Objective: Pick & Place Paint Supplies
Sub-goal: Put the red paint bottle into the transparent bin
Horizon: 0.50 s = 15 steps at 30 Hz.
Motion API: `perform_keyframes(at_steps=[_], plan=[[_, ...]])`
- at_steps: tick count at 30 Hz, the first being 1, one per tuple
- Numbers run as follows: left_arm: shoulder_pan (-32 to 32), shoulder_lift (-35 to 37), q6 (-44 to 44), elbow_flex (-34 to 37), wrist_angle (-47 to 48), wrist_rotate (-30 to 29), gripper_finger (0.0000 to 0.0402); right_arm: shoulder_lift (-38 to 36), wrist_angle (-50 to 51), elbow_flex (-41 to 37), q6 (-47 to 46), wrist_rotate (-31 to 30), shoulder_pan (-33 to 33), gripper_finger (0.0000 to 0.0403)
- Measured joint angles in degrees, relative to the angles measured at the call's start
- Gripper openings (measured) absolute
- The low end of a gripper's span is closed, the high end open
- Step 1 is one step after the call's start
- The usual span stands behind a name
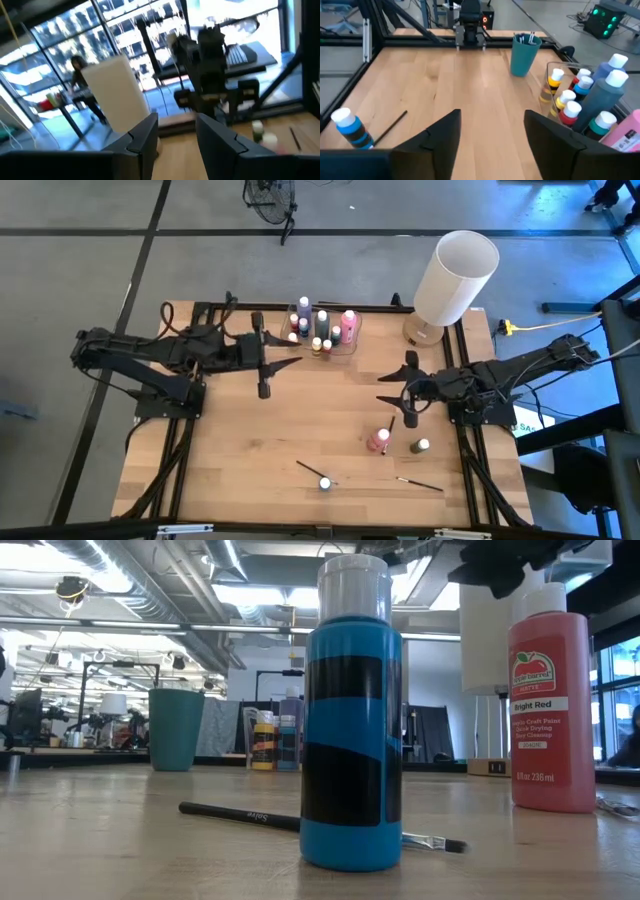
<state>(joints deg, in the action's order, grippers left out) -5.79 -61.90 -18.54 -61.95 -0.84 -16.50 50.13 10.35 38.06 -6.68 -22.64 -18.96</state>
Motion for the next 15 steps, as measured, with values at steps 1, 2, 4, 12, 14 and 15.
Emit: perform_keyframes(at_steps=[1, 2, 4, 12, 14, 15], plan=[[0.2, 0.0, 0.5, 0.0, 1.3, 0.3, 0.0127, 0.0, 0.0, 0.0, 0.1, 0.0, 0.0, 0.0252], [0.5, 0.0, 1.1, 0.0, 2.7, 1.1, 0.0127, 0.0, 0.1, 0.0, 0.4, 0.1, 0.0, 0.0256], [0.9, -0.5, 2.0, 0.0, 5.4, 3.0, 0.0127, -0.2, 0.7, 0.0, 1.2, 0.2, 0.0, 0.026], [1.7, -5.9, 0.8, 0.0, 8.2, 6.0, 0.0127, -0.4, 22.2, 9.4, -6.0, 3.1, 0.0, 0.026], [2.0, -7.5, 0.8, 0.0, 8.0, 5.5, 0.0127, -0.3, 26.0, 11.5, -7.8, 6.9, -0.2, 0.026], [2.2, -8.2, 1.4, 0.0, 7.9, 4.6, 0.0127, -0.2, 26.2, 12.1, -8.3, 9.3, -0.5, 0.026]])
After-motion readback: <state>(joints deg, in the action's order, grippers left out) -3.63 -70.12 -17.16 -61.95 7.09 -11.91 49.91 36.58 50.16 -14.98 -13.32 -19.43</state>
